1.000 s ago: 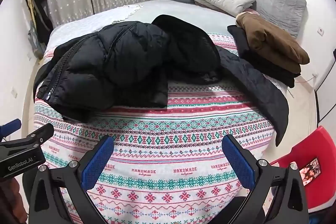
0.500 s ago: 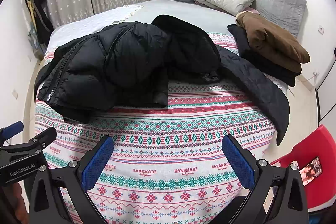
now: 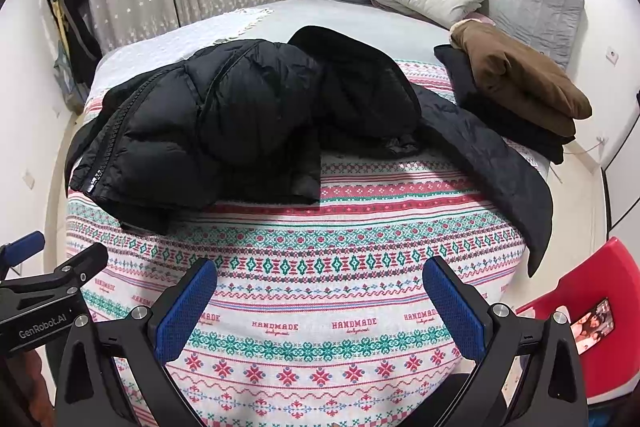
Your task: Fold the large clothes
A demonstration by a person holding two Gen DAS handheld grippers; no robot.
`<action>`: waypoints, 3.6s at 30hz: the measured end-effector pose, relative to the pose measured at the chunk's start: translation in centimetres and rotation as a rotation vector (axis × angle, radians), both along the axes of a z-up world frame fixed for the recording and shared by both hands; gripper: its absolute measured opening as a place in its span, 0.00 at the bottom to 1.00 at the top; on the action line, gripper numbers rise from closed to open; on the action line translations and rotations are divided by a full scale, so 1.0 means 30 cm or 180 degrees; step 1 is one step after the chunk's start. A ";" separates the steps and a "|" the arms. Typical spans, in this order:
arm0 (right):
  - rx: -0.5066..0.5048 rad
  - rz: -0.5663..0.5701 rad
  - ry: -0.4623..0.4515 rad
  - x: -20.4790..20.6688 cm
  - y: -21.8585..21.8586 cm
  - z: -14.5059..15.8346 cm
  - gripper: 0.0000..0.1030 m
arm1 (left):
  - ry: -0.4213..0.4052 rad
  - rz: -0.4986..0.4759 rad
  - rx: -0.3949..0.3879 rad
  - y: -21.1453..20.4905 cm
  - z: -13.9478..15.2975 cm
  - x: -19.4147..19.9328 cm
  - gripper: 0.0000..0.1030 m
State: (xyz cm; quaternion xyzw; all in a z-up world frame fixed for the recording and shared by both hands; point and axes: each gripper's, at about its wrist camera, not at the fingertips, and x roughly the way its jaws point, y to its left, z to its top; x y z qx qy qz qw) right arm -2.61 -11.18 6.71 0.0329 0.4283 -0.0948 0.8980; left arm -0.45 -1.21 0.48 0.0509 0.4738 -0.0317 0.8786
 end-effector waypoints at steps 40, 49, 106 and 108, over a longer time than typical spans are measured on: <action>0.0055 -0.0024 0.0002 0.001 -0.024 -0.009 1.00 | -0.0055 0.0070 -0.0021 0.004 0.022 -0.001 1.00; 0.0017 0.0061 -0.0041 0.016 -0.052 -0.016 1.00 | -0.0178 -0.0234 -0.0342 0.053 0.023 0.023 1.00; -0.0036 0.0057 0.0726 -0.179 -0.617 -0.046 0.12 | 0.0776 -0.0329 0.0564 0.529 -0.082 0.045 0.42; -0.0259 -0.0081 0.0817 -0.161 -0.617 -0.076 0.13 | 0.0656 -0.0244 0.0596 0.559 -0.060 0.049 0.46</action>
